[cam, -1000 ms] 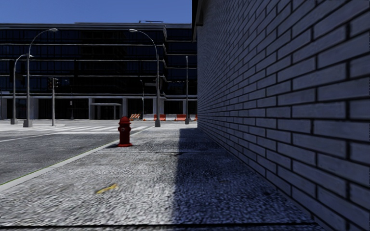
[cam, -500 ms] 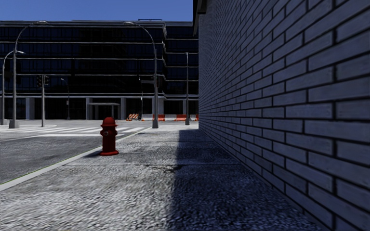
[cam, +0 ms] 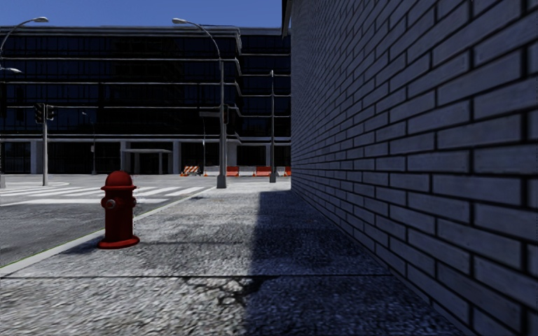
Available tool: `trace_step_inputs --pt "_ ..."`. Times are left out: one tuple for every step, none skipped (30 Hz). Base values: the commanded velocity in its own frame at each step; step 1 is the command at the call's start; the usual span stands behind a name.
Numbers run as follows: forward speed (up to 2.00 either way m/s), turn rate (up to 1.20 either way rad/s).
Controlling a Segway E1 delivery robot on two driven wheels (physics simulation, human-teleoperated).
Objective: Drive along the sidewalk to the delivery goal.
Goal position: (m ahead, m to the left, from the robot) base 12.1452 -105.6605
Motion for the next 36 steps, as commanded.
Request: trace_step_inputs --pt "2.0 0.0" --pt "2.0 0.0" --pt "2.0 0.0" --pt "2.0 0.0" --pt "2.0 0.0" --pt "2.0 0.0" --pt "2.0 0.0" --pt "2.0 0.0" --pt "2.0 0.0" --pt "2.0 0.0" --pt "2.0 0.0" --pt "2.0 0.0" --pt "2.0 0.16" --pt "2.0 0.16" --pt "2.0 0.35" --pt "2.0 0.54" --pt "2.0 0.65" --pt "2.0 0.65" --pt "2.0 0.65" --pt "2.0 0.19" --pt "2.0 0.0" --pt "2.0 0.0" --pt "2.0 0.0" --pt "2.0 0.0" --pt "2.0 0.0" --pt "2.0 0.0" --pt "2.0 0.0" --pt "2.0 0.0" --pt "2.0 0.0" --pt "2.0 0.0" --pt "2.0 0.0" --pt "2.0 0.0" --pt "2.0 0.0" --pt "2.0 0.0" --pt "2.0 0.0" --pt "2.0 0.0"
